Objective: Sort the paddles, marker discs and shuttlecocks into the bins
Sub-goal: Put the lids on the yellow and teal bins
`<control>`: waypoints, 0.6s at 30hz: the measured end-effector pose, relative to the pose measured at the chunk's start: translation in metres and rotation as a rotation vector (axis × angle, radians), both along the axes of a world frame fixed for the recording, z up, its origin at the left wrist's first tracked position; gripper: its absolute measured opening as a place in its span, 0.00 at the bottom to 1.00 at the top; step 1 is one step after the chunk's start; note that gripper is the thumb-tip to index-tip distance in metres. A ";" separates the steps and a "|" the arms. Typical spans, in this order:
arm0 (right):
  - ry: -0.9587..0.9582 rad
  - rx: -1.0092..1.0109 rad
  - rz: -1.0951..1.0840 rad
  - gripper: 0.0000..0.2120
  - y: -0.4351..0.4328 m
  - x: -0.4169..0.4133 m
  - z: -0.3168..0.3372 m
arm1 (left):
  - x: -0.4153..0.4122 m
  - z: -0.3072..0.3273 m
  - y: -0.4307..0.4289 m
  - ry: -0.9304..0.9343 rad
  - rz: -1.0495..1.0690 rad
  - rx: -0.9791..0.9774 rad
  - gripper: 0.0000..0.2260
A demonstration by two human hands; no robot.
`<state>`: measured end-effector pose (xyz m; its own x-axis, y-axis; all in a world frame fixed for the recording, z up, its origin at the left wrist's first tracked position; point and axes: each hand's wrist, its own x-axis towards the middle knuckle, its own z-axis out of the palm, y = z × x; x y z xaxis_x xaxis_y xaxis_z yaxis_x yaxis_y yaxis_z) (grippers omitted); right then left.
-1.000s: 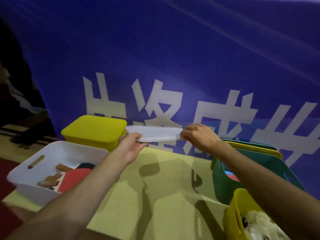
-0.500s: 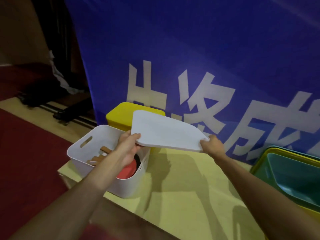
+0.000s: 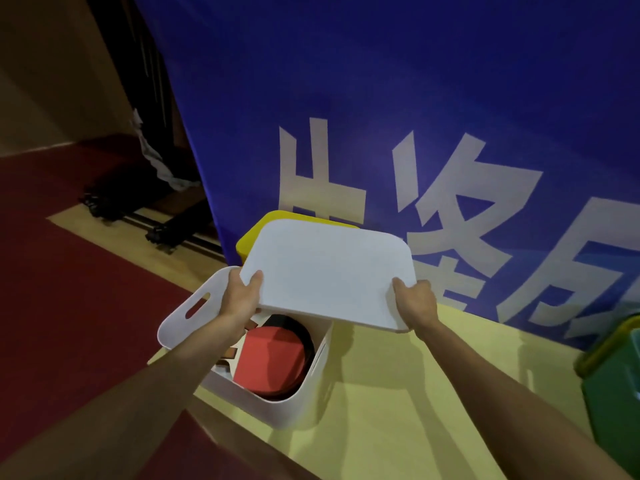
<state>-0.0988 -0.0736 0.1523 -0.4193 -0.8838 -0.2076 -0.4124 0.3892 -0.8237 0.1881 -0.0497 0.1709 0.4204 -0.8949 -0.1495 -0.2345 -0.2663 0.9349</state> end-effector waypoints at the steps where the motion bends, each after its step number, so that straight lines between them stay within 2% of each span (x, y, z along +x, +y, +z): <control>1: -0.007 0.016 0.008 0.29 -0.001 0.005 0.000 | 0.005 -0.004 -0.003 -0.049 0.005 -0.005 0.17; 7: 0.017 0.081 0.018 0.30 0.004 0.035 -0.004 | 0.037 -0.020 -0.020 -0.175 -0.019 0.000 0.18; 13: 0.029 0.083 -0.043 0.30 0.021 0.082 -0.005 | 0.089 -0.032 -0.026 -0.264 -0.123 -0.068 0.14; 18: 0.032 0.106 -0.068 0.28 0.042 0.141 -0.005 | 0.152 -0.045 -0.026 -0.327 -0.166 0.009 0.17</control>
<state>0.0420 -0.0315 0.1476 -0.4854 -0.8268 -0.2842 -0.4074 0.5015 -0.7632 0.3399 -0.0756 0.1263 0.2968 -0.9541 -0.0393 -0.5616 -0.2077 0.8009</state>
